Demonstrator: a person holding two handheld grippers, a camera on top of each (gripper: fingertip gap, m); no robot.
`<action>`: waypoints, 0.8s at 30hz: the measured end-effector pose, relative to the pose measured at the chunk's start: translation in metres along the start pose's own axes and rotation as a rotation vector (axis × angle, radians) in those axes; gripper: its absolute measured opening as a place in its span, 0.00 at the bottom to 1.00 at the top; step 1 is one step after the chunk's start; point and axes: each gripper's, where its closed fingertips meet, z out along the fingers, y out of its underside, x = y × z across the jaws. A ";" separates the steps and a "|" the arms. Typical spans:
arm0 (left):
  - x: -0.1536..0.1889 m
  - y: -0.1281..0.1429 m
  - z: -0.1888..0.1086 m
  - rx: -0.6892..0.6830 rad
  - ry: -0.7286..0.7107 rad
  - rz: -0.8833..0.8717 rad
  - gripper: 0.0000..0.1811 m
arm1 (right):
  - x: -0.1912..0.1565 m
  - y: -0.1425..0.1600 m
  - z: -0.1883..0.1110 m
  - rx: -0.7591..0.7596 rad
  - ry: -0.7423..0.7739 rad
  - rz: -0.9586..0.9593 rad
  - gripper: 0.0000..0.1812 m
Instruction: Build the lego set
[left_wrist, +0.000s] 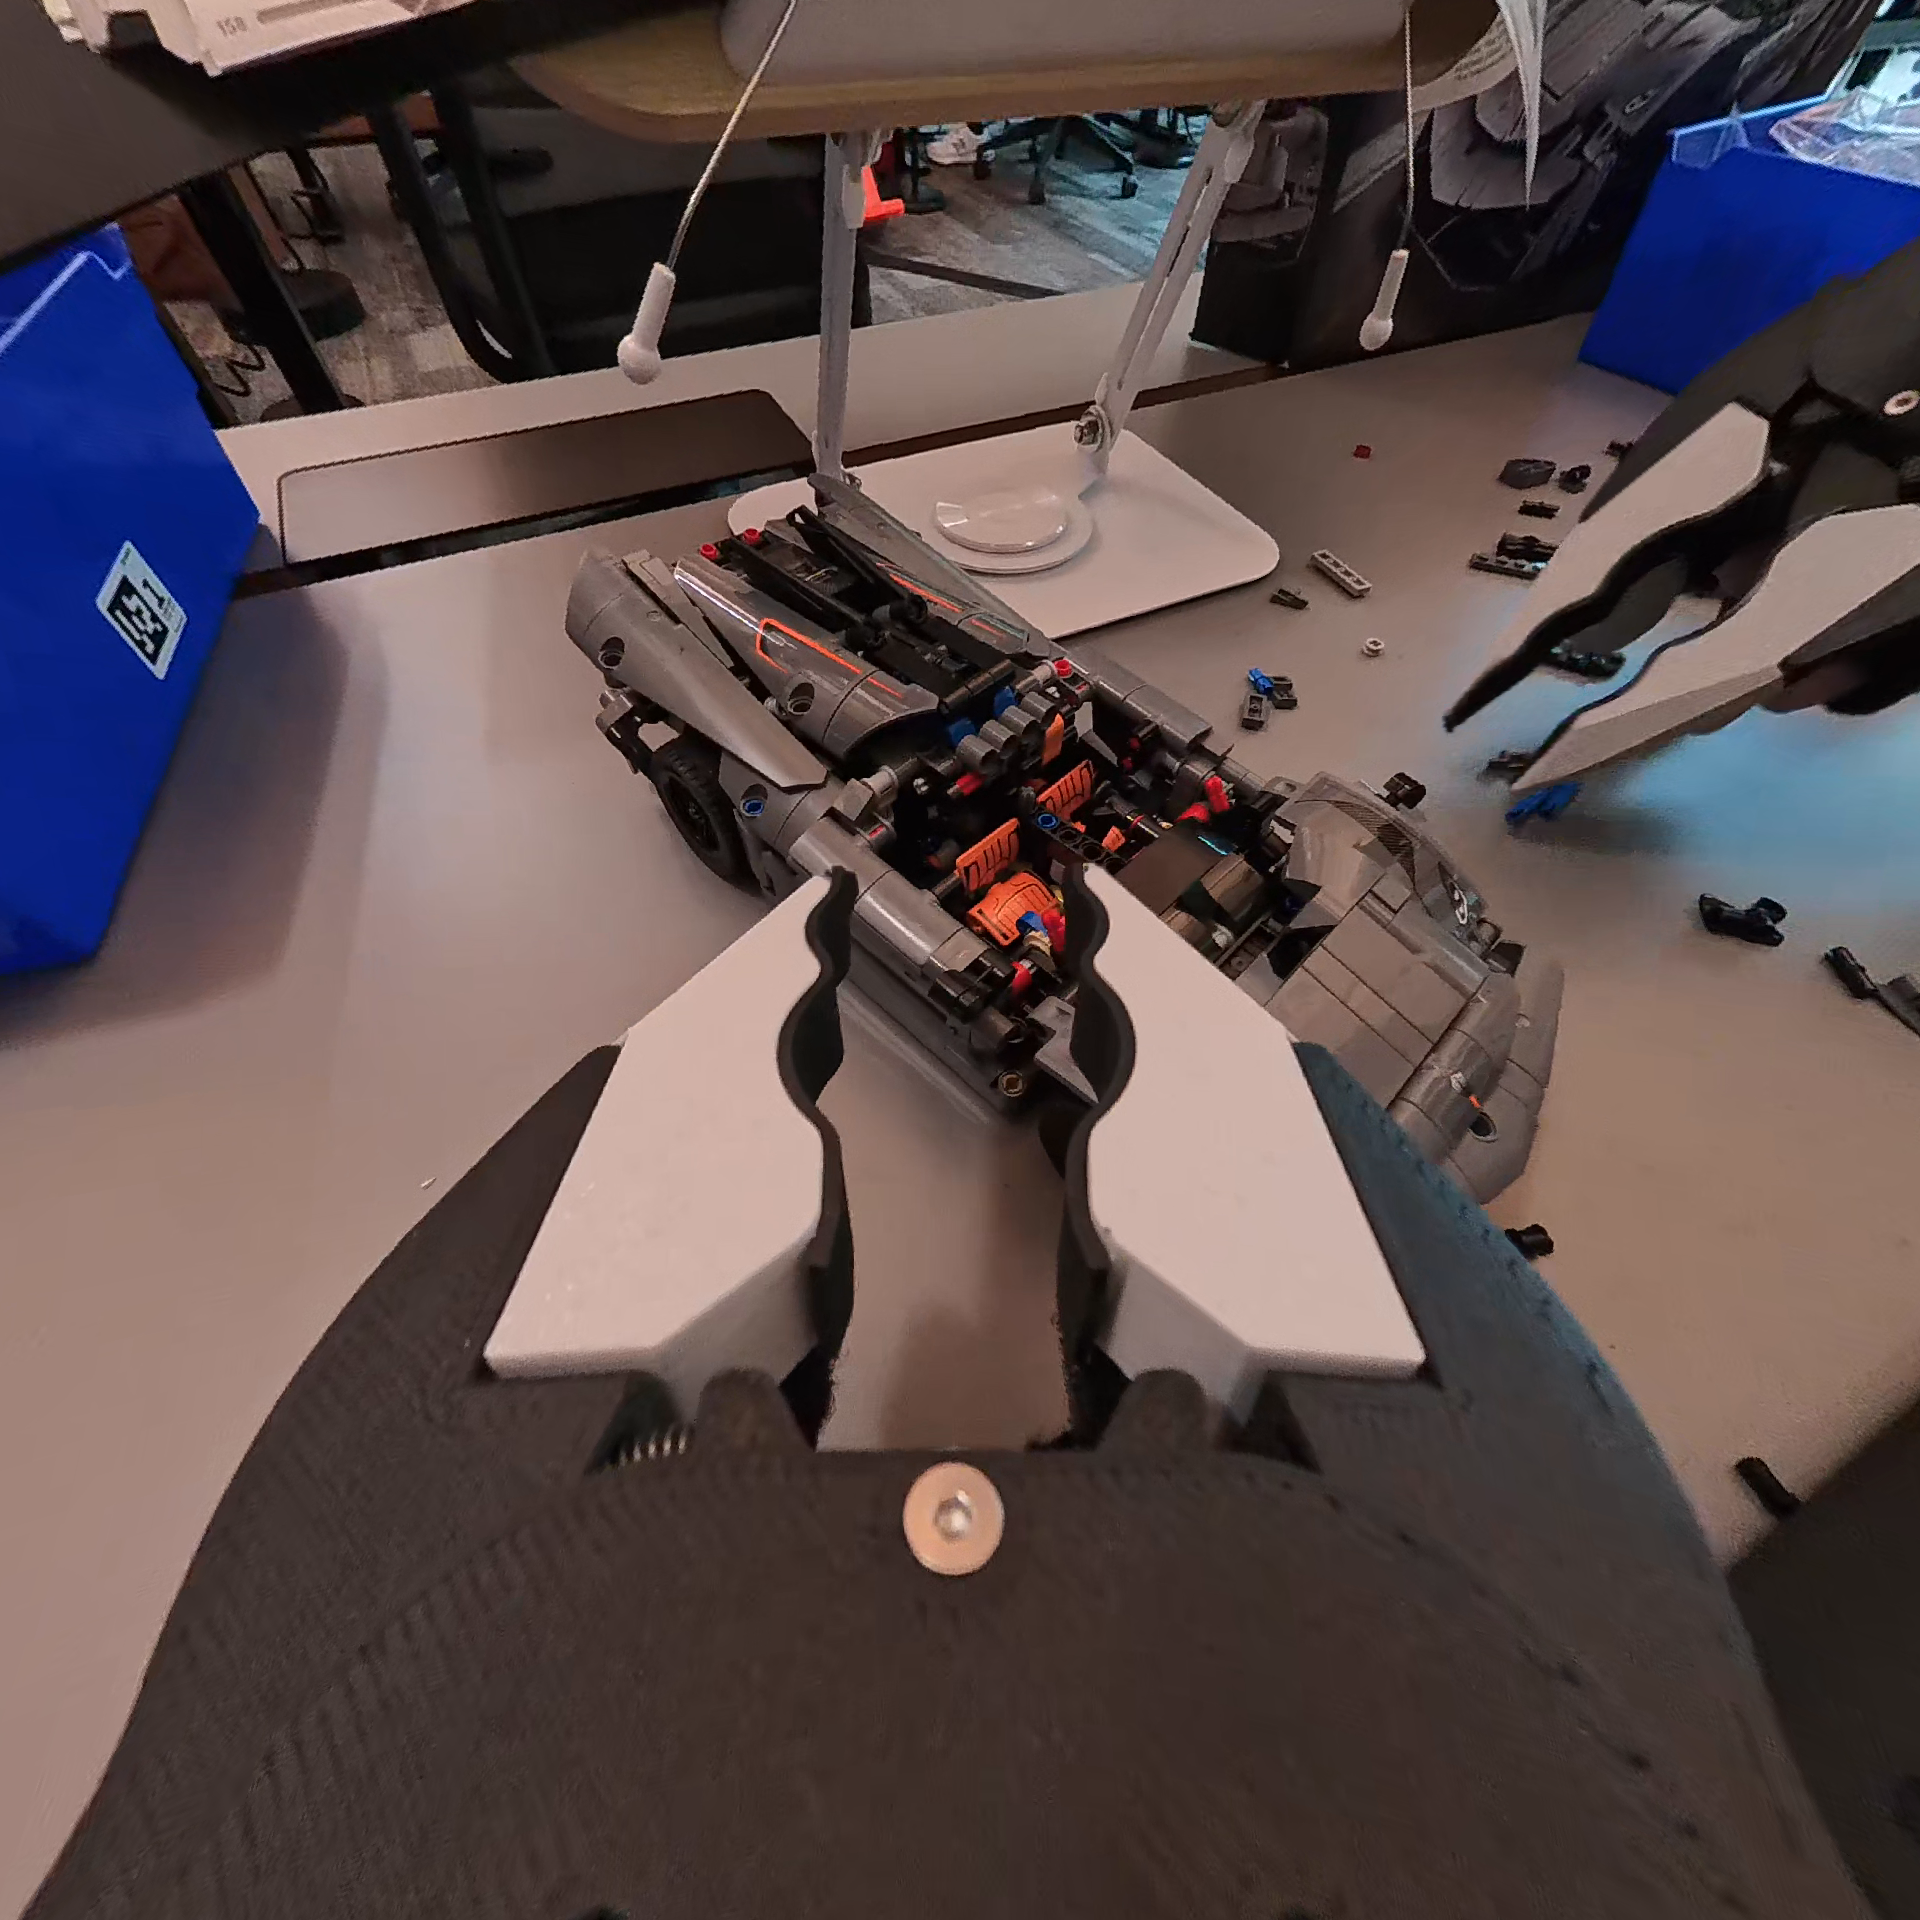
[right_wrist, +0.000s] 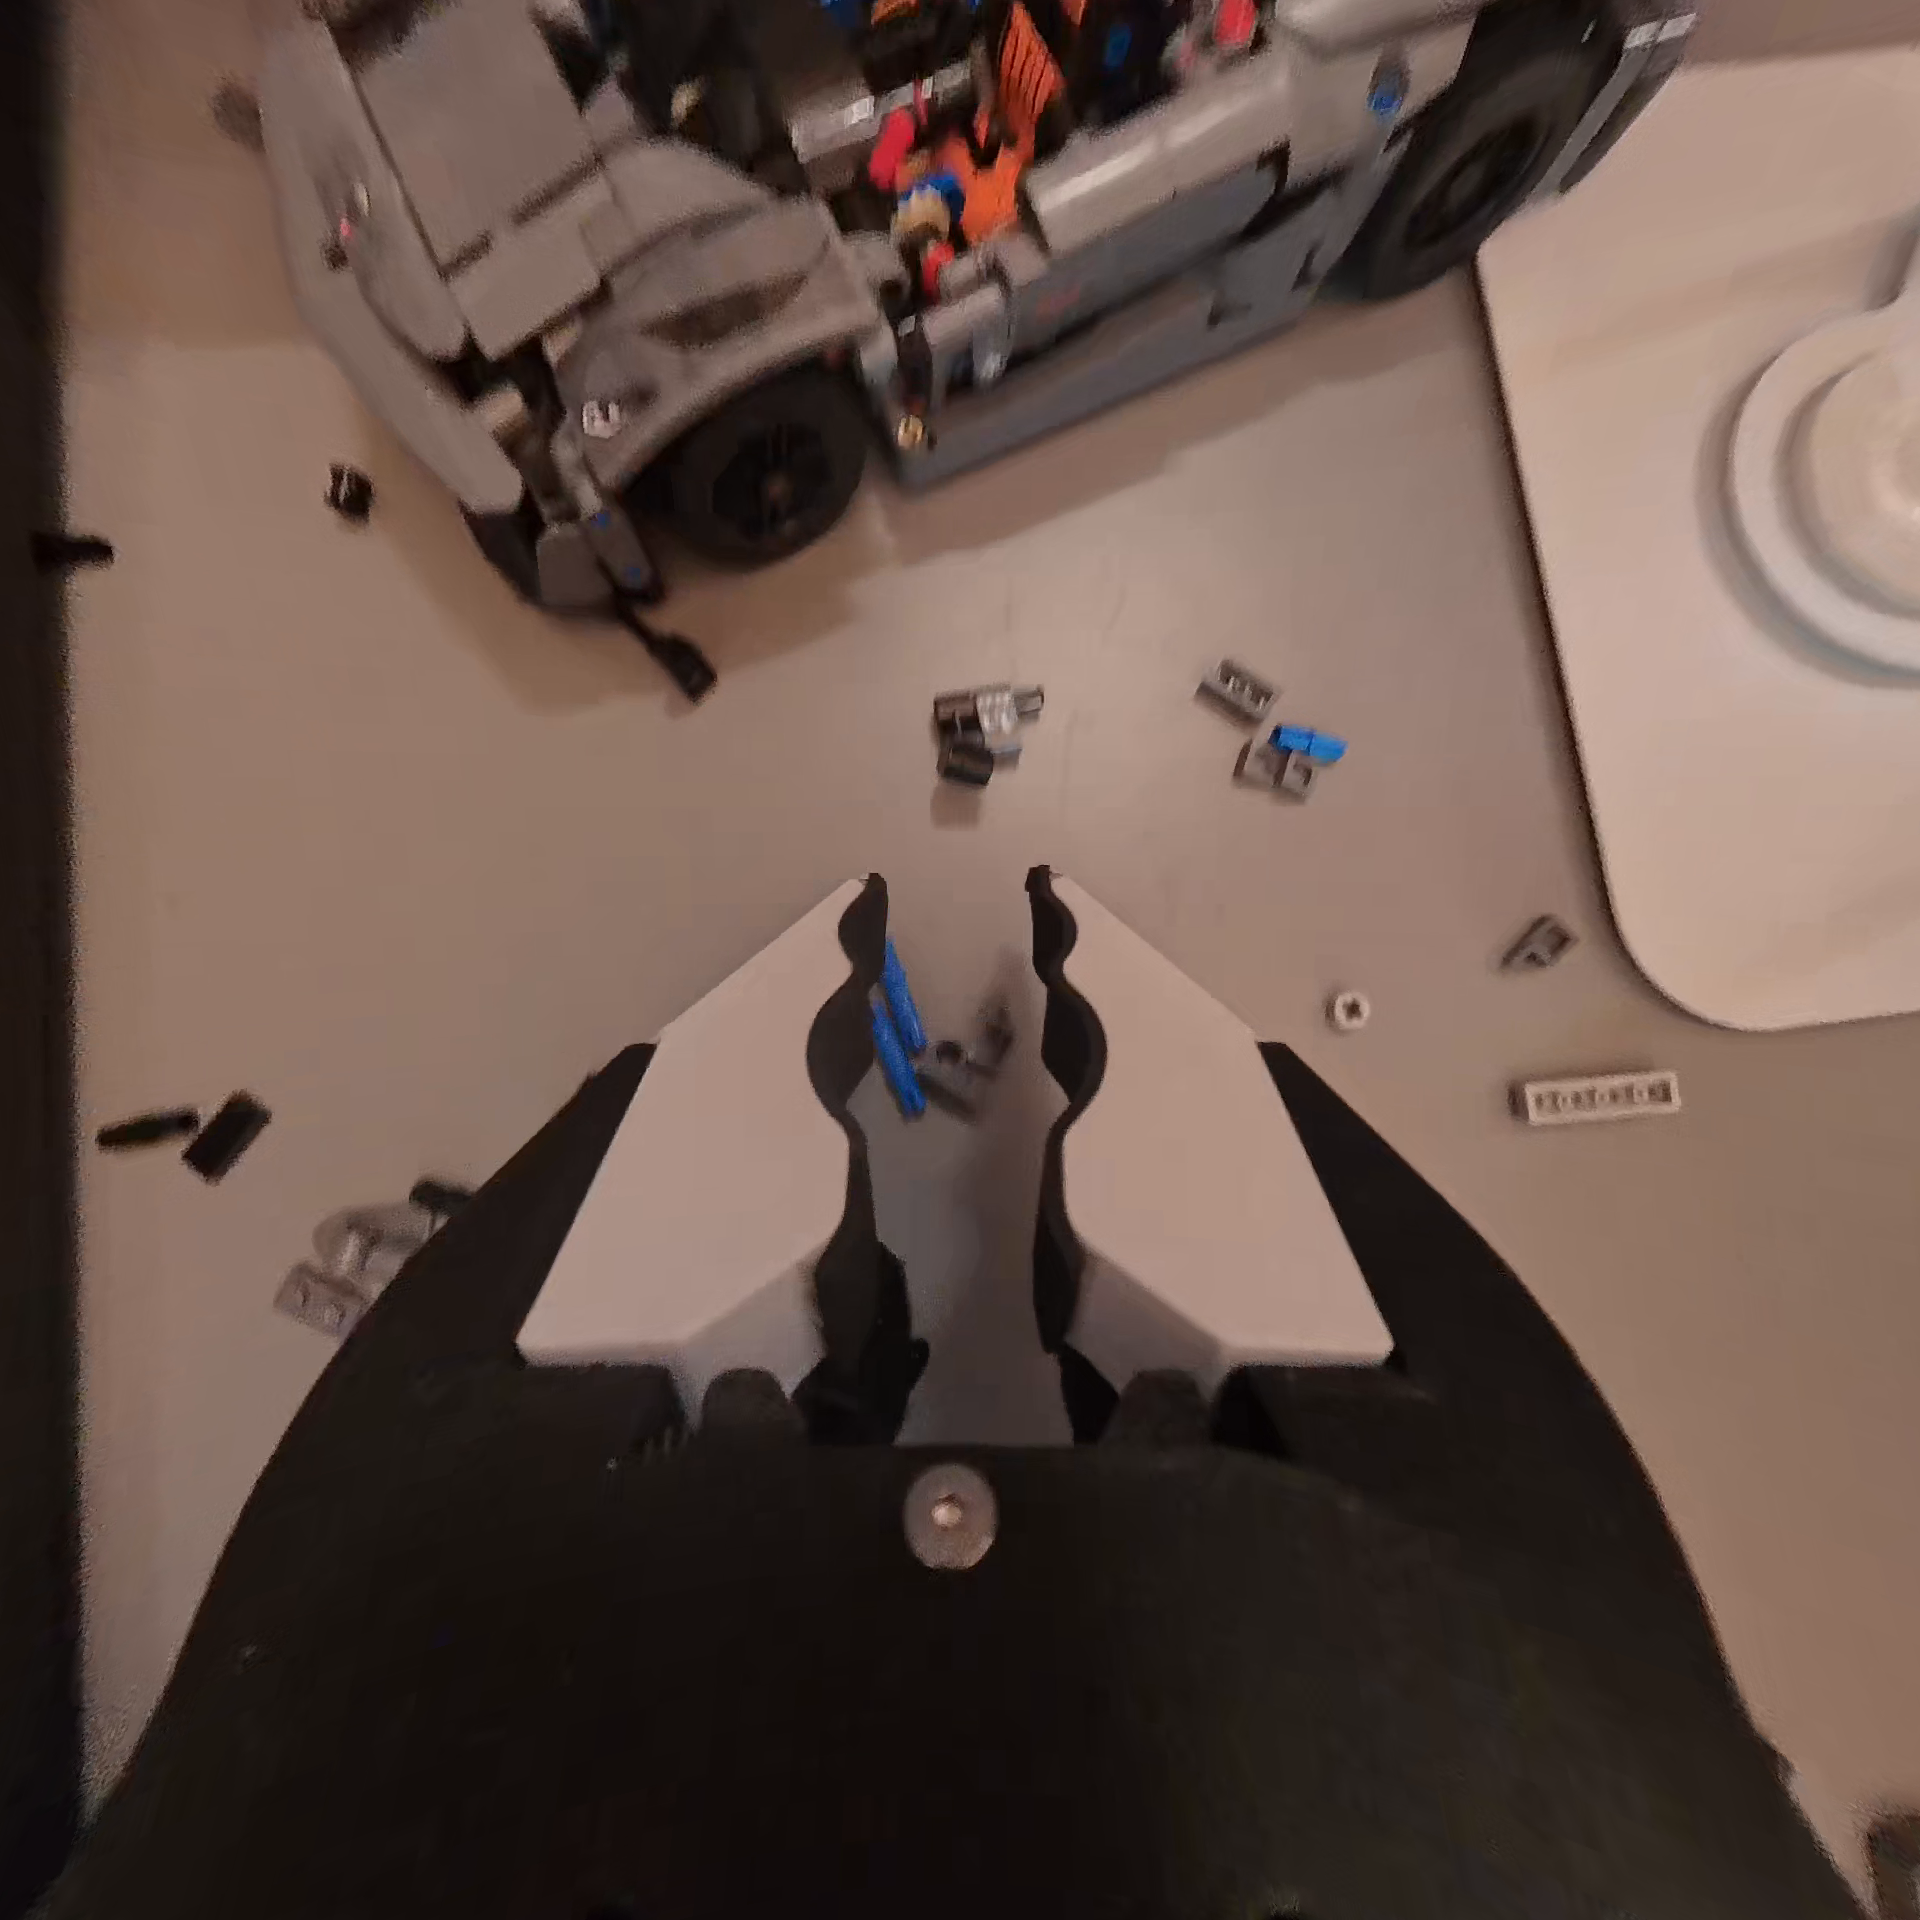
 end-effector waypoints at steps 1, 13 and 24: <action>0.000 -0.001 0.000 0.003 0.000 0.001 0.21 | -0.001 -0.004 0.004 0.009 0.002 0.001 0.15; 0.008 -0.007 0.001 0.025 0.014 0.030 0.20 | 0.007 -0.015 0.029 0.012 0.058 -0.012 0.06; 0.012 -0.014 0.000 0.059 0.028 0.056 0.20 | 0.005 -0.046 0.013 0.150 0.077 -0.053 0.05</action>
